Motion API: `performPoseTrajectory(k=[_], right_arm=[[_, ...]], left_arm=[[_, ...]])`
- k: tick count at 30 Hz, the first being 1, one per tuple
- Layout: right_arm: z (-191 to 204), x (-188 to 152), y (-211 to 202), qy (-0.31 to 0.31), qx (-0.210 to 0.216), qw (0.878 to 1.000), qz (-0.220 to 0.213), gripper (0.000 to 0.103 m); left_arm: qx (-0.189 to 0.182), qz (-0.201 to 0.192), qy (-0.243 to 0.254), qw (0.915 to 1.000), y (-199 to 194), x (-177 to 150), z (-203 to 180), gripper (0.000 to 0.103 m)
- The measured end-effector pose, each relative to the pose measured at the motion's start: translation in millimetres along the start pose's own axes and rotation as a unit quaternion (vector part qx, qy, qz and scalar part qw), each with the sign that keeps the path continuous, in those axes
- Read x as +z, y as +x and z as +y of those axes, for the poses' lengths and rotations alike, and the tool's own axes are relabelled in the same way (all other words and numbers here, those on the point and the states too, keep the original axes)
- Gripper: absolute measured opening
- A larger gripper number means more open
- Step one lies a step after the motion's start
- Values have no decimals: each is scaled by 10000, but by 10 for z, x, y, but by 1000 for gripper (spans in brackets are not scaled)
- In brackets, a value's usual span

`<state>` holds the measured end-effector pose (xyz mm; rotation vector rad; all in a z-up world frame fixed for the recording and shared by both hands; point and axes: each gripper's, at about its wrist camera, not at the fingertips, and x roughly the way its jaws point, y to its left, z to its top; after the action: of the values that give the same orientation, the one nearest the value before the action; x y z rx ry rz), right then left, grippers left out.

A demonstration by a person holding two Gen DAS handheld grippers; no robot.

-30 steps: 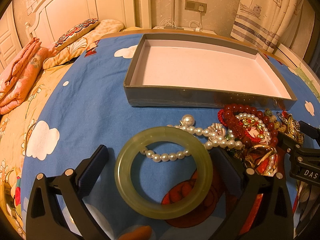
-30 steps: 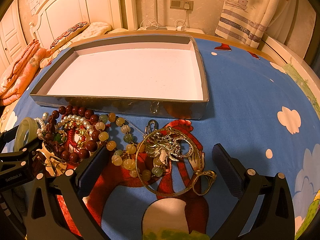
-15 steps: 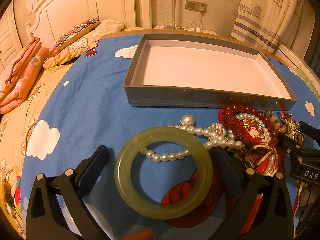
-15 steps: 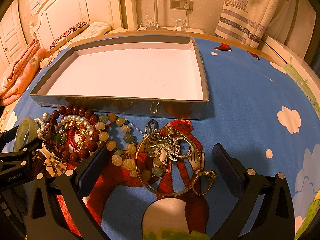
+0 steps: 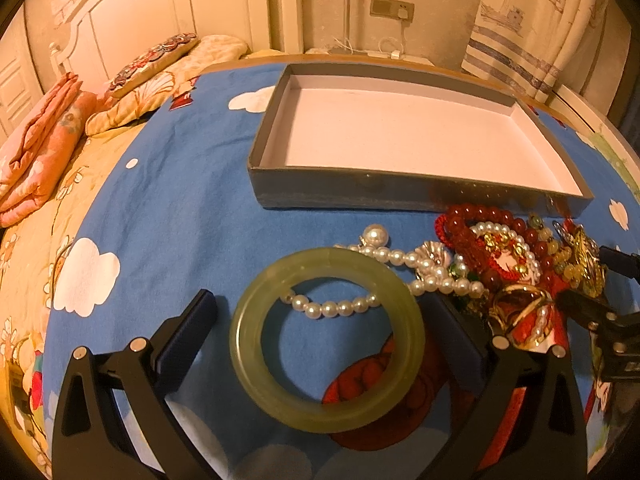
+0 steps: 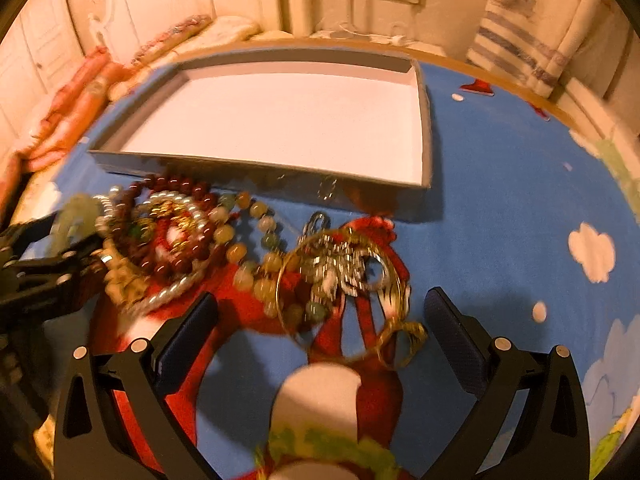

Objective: Organize jewelry

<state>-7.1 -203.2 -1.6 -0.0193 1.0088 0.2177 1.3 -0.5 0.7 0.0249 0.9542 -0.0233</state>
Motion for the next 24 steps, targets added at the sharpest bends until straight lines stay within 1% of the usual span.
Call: performPoseTrajectory(k=[2, 3, 5, 7, 9, 11, 13, 15, 17, 18, 19, 20, 21, 22, 23, 24], right_arm=[[-154, -84, -117, 268, 347, 9989, -153, 99], [-195, -113, -158, 332, 402, 9984, -217, 99], [-340, -216, -319, 447, 524, 9962, -539, 99], [-422, -291, -429, 422, 666, 9944, -707, 99], [-486, -357, -518, 362, 681, 9935, -837, 99], [-497, -385, -560, 292, 709, 9930, -900, 99], [-472, -372, -554, 179, 739, 9927, -936, 99], [-406, -347, -535, -61, 736, 9935, -870, 97], [-265, -318, -519, -432, 650, 9931, -881, 89], [-219, -317, -518, -532, 667, 9921, -920, 81], [-149, -306, -524, -667, 795, 9898, -974, 73], [-106, -290, -516, -745, 917, 9881, -988, 70], [-72, -276, -495, -801, 1012, 9871, -951, 63], [-47, -272, -476, -850, 1097, 9861, -913, 55], [-20, -273, -447, -907, 1215, 9848, -851, 51], [-6, -269, -413, -943, 1288, 9840, -798, 43]], left_arm=[[-90, 11, 55, 9999, -5, -1, 12, 101], [-126, -5, 52, 9999, -31, -35, 24, 101], [-184, -22, 74, 9998, -65, -73, 19, 101], [-202, -8, 142, 9997, -105, -141, 12, 101], [-201, -2, 173, 9996, -149, -208, 19, 101], [-195, -16, 103, 9998, -210, -281, 48, 101], [-156, -175, 34, 9997, -307, -363, 77, 100], [-213, -438, 128, 9987, -462, -456, 73, 100], [-235, -689, 269, 9970, -596, -528, 35, 100], [-254, -837, 349, 9956, -668, -566, 8, 100], [-315, -941, 406, 9942, -723, -593, -16, 100], [-408, -1017, 417, 9931, -766, -605, -30, 97], [-471, -1083, 396, 9922, -800, -609, -33, 91], [-540, -1170, 362, 9910, -839, -610, -29, 88], [-569, -1246, 334, 9900, -869, -602, -27, 87], [-576, -1302, 324, 9893, -889, -595, -25, 87]])
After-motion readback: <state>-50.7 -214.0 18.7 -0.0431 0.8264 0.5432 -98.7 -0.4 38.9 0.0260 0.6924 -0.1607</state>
